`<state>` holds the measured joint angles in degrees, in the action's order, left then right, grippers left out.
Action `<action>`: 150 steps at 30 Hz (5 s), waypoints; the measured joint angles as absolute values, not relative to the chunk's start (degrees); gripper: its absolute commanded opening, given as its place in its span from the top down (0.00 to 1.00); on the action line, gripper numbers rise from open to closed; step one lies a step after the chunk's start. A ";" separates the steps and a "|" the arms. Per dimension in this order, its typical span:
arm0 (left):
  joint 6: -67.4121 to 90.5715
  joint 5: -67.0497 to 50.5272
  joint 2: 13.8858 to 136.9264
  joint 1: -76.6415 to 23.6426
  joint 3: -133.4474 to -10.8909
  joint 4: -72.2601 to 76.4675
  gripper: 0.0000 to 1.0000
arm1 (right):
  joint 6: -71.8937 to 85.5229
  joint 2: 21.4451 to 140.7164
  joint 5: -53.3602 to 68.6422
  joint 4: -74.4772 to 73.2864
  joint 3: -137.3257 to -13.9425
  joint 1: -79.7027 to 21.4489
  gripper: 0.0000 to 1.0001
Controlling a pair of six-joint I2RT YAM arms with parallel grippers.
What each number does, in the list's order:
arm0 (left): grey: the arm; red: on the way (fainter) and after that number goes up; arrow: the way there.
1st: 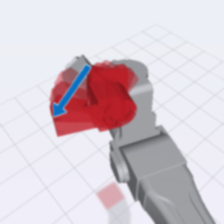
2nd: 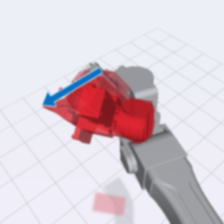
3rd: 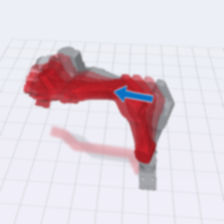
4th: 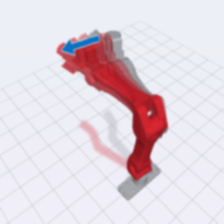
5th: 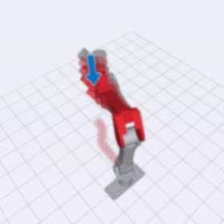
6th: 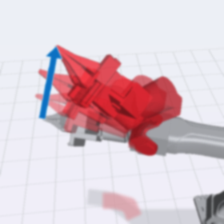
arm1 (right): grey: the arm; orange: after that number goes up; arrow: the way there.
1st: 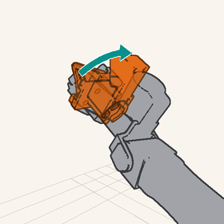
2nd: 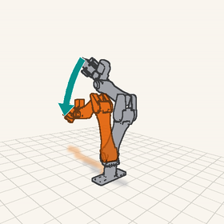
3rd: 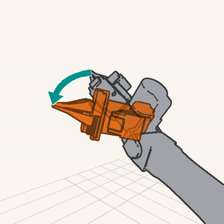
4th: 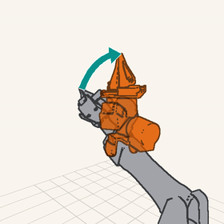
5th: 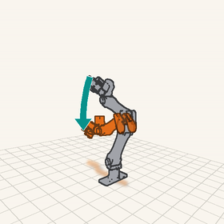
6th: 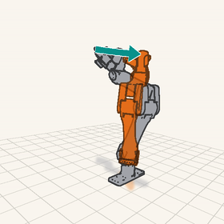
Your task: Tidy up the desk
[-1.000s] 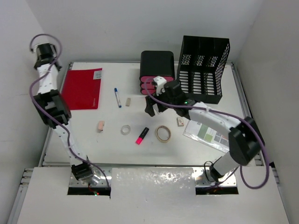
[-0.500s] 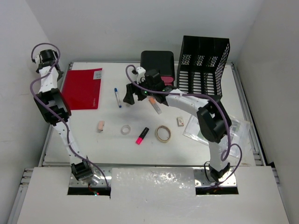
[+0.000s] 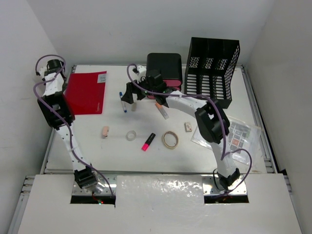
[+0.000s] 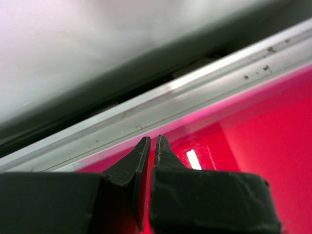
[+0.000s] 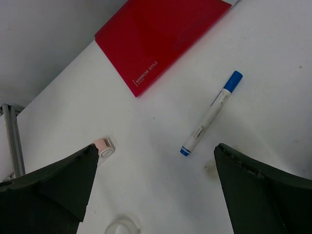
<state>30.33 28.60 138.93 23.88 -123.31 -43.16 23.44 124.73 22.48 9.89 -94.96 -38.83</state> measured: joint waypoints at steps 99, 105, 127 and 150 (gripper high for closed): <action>33.47 24.64 117.49 6.92 -100.51 -37.12 1.00 | 32.69 141.62 12.08 6.15 -115.79 -37.91 0.17; 31.90 30.83 123.87 11.97 -103.22 -37.93 1.00 | 32.58 143.81 9.34 -0.38 -119.24 -41.19 0.21; 31.53 26.28 129.32 11.29 -100.57 -37.30 1.00 | 42.72 149.56 7.64 -4.49 -120.40 -43.70 0.30; 31.94 22.85 125.47 11.99 -92.86 -30.20 1.00 | 54.33 154.43 6.70 11.77 -120.64 -43.31 0.43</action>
<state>31.94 22.85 125.47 11.99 -92.86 -30.20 54.33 154.43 6.70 11.77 -120.64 -43.31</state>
